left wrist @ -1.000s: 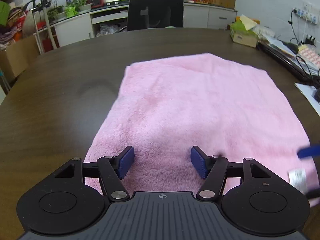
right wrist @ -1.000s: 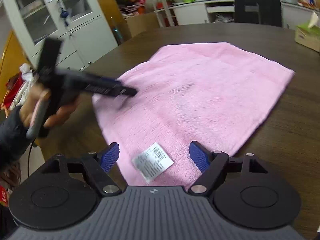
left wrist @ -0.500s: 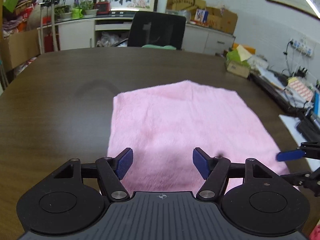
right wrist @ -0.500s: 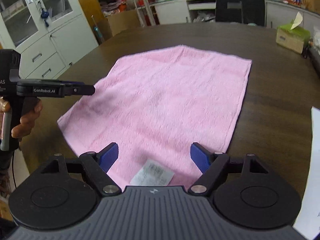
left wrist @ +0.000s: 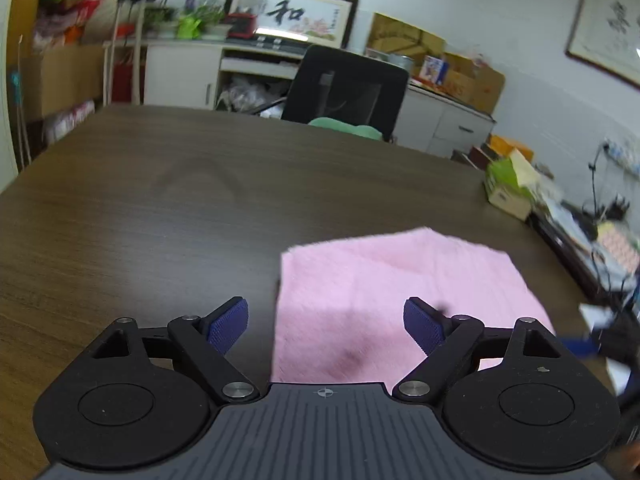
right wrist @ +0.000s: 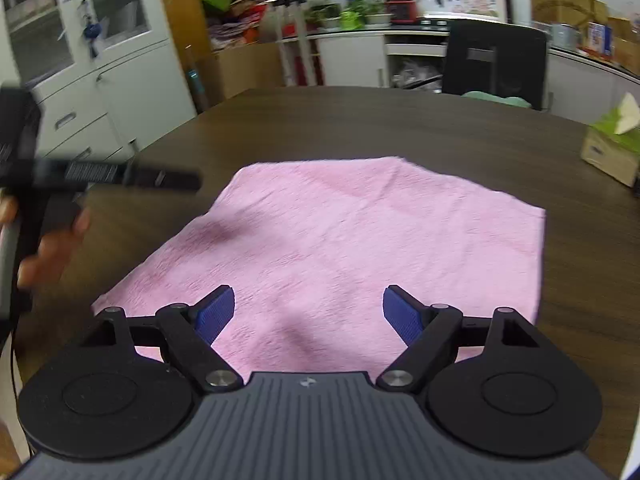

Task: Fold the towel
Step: 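Grasp the towel edge with the left gripper and lift it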

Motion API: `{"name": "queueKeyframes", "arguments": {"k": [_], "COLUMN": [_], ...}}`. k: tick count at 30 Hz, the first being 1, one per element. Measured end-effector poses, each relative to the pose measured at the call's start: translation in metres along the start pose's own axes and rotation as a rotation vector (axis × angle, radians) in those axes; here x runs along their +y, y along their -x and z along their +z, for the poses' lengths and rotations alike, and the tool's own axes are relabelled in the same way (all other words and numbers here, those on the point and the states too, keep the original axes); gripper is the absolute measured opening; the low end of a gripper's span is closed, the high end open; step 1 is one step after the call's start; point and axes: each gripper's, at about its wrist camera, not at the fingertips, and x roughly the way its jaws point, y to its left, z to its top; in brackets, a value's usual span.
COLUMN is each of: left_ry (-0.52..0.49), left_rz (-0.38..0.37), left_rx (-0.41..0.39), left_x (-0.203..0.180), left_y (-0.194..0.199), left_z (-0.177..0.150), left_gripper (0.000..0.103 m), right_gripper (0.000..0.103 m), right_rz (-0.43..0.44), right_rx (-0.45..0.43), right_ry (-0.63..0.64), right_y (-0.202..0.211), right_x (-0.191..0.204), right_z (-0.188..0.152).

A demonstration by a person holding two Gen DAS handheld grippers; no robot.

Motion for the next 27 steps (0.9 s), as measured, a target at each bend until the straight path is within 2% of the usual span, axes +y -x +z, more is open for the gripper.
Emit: {"name": "queueKeyframes", "arguments": {"k": [2, 9, 17, 22, 27], "left_ry": [0.05, 0.14, 0.135, 0.187, 0.192], "left_rz": [-0.016, -0.077, -0.198, -0.282, -0.315], "left_rx": [0.024, 0.101, 0.182, 0.227, 0.232], "left_x": [0.013, 0.035, 0.031, 0.036, 0.033], "left_y": [-0.013, -0.057, -0.082, -0.099, -0.107], "left_z": [0.013, 0.028, 0.03, 0.035, 0.035], "left_gripper": [0.086, 0.086, 0.09, 0.094, 0.096], "right_gripper": [0.083, 0.084, 0.085, 0.086, 0.093], "right_rz": [0.019, 0.063, 0.091, 0.093, 0.092], "right_rx": [0.012, 0.025, 0.029, 0.04, 0.039], "right_ry": [0.024, 0.052, 0.073, 0.093, 0.136], "right_y": [-0.005, -0.02, -0.033, -0.042, -0.047], "right_x": [0.006, 0.023, 0.032, 0.038, 0.043], "right_z": [-0.003, 0.0, 0.007, 0.006, 0.001]}}
